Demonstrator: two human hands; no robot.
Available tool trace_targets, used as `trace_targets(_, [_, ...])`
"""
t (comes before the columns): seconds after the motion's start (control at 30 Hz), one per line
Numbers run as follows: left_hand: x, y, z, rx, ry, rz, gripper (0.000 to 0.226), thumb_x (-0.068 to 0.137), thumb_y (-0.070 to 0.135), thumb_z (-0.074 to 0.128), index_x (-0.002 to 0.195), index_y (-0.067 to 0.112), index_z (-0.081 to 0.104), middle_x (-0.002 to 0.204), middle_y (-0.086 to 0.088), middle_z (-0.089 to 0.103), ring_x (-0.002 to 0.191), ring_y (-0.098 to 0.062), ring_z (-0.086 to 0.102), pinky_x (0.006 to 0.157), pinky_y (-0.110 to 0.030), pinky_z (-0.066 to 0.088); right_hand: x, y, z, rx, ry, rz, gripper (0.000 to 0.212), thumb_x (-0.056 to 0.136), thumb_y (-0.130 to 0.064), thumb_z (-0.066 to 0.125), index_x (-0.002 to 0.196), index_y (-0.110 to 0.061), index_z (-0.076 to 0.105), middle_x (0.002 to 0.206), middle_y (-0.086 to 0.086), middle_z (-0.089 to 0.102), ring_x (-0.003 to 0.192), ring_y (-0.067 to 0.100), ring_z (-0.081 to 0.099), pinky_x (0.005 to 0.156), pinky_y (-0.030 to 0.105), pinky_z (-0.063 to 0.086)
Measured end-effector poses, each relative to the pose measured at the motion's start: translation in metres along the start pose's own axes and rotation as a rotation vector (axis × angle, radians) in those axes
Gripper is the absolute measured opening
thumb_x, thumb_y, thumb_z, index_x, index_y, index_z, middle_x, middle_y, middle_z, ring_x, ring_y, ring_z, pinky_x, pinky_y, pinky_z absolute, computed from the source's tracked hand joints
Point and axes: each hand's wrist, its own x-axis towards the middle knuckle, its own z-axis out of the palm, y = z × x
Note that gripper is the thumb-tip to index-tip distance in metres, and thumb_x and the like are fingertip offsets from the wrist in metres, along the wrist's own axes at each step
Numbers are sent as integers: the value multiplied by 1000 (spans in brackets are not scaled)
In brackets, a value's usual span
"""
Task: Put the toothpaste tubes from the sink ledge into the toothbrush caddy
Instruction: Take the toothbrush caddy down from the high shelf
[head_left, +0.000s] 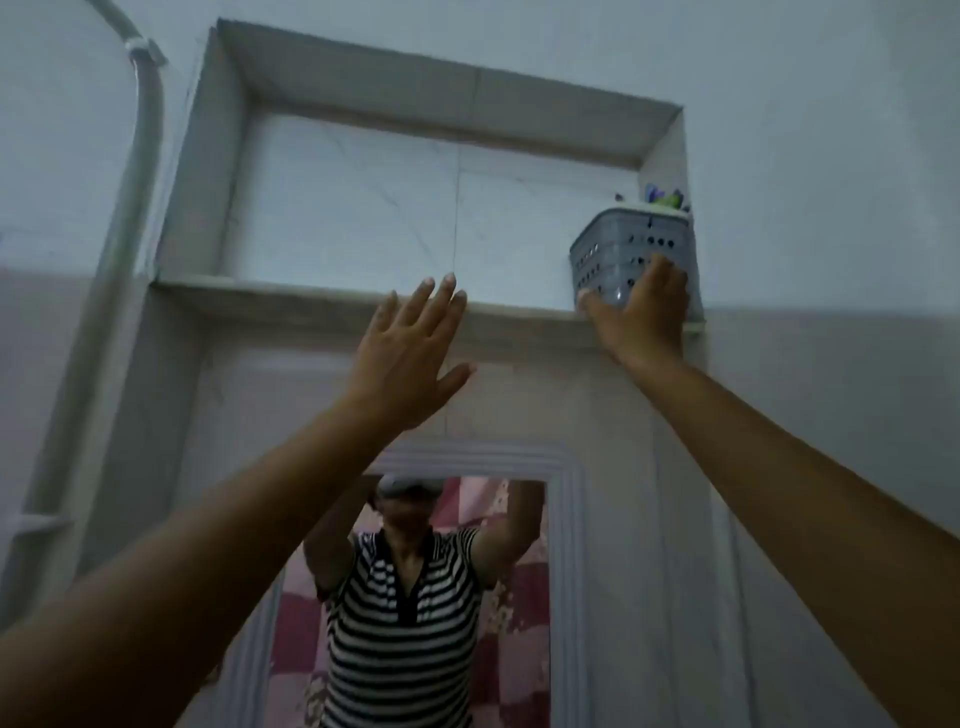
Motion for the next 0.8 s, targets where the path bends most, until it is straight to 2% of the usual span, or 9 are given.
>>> trace_targets(0.07, [7,-4,9,-8,-3,-32,79,91,58,31,152,16,5,163,-6,5,150,-25,6,122,-50,11,17,-1,0,-76,-29,123,103,77,-51,69,146,-6,7,154,22,13,140,39,16,112,52,27])
trace_targets(0.23, [7,-3,28,-70,80,-33,78,90,54,41,152,19,9,162,-5,12,150,-25,8,123,-50,7,49,-3,-1,-126,-14,280,119,61,-56,79,146,-15,7,146,18,27,132,39,30,106,56,36])
trace_targets(0.33, [7,-2,27,-118,84,-43,78,87,59,32,152,20,11,162,-4,15,150,-25,9,123,-49,5,55,-4,-5,-117,-56,315,127,51,-61,81,146,-20,7,143,18,30,130,38,33,106,57,37])
trace_targets(0.47, [8,-2,12,-165,7,-54,88,76,67,12,152,23,13,162,-2,14,150,-23,9,122,-45,3,53,-11,-19,-17,-82,304,121,45,-62,80,139,-16,19,139,16,34,127,35,35,103,52,42])
trace_targets(0.57, [14,3,-12,-253,-111,-112,86,83,74,16,151,22,18,161,-1,17,150,-20,11,123,-44,5,44,-22,-39,101,-134,263,110,50,-57,80,134,-15,24,134,14,33,126,33,36,99,46,46])
trace_targets(0.63, [15,10,-32,-383,-182,-159,79,87,69,26,149,21,25,159,-3,25,148,-20,18,122,-44,12,32,-28,-54,229,-174,245,110,44,-55,81,132,-19,26,129,11,35,123,30,40,95,47,51])
trace_targets(0.7, [6,22,-50,-632,-200,-201,77,85,68,31,147,23,30,155,-5,34,144,-21,29,119,-44,24,14,-31,-69,357,-200,230,112,34,-53,82,128,-22,30,127,8,38,119,28,46,88,49,56])
trace_targets(0.8, [-17,48,-67,-1029,-197,-195,82,80,76,38,147,30,28,153,0,38,140,-16,37,115,-47,33,-28,-32,-92,547,-296,223,104,30,-39,85,120,-19,37,122,5,50,107,23,58,64,37,61])
